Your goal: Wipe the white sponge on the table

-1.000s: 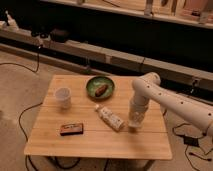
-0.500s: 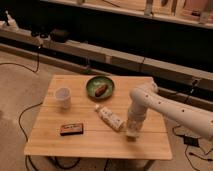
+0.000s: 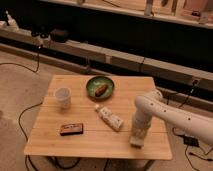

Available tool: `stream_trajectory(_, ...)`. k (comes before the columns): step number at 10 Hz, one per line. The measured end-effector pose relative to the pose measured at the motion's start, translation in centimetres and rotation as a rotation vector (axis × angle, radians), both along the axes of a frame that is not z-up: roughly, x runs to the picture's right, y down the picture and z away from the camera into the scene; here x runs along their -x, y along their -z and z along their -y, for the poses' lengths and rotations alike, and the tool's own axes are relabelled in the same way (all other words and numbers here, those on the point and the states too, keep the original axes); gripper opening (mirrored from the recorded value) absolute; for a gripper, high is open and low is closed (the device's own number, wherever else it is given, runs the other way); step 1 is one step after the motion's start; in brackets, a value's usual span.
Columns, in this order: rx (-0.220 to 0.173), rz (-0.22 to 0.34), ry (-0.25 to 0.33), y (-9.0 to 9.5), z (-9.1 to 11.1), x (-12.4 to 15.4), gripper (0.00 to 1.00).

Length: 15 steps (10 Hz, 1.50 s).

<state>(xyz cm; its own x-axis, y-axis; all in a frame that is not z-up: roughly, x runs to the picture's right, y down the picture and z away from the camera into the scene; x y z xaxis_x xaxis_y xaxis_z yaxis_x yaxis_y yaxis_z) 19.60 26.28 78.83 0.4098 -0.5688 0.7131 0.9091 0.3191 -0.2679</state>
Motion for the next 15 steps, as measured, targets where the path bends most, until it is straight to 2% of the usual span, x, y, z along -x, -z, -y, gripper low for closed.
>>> stream_trajectory(3,0.038,-0.07,-0.069,-0.3,-1.6,-3.1,0.3)
stream_trajectory(5,0.039,-0.135,-0.125,-1.2,-1.0,-6.4,0.3)
stream_trajectory(7,0.01,-0.197,-0.16,-2.3,0.9,-9.8,0.3)
stream_trajectory(8,-0.016,-0.227,-0.17,-2.9,2.4,-11.6,0.3)
stream_trajectory(9,-0.028,-0.238,-0.173,-3.2,3.3,-12.2,0.3)
stream_trajectory(11,-0.062,-0.241,-0.173,-4.1,6.1,-12.4,0.3)
stream_trajectory(13,-0.1,-0.224,-0.168,-5.1,9.1,-11.5,0.3)
stream_trajectory(15,-0.123,-0.208,-0.165,-5.5,10.9,-10.6,0.3)
